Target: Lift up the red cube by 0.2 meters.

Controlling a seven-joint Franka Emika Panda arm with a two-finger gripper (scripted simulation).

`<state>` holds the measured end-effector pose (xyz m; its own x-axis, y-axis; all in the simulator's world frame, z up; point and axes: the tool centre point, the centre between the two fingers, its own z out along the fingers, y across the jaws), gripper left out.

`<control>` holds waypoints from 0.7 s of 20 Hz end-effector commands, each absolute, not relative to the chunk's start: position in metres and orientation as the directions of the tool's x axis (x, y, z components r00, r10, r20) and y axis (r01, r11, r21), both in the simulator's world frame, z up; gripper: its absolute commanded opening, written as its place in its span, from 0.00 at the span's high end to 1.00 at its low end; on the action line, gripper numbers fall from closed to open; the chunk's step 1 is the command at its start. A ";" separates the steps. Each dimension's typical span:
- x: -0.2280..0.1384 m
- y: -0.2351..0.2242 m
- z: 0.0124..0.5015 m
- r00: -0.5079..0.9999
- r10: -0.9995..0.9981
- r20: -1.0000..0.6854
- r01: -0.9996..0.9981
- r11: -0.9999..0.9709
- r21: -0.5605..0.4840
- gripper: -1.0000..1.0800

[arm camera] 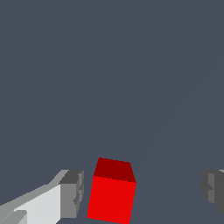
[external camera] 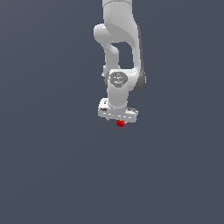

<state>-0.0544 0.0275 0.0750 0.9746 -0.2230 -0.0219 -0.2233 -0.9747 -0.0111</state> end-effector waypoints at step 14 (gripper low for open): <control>-0.086 0.056 0.020 0.925 -0.379 0.001 -0.379 -0.925 0.000 0.04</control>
<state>-0.0851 0.0548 0.0216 0.9283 -0.3717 -0.0014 -0.3717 -0.9283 0.0003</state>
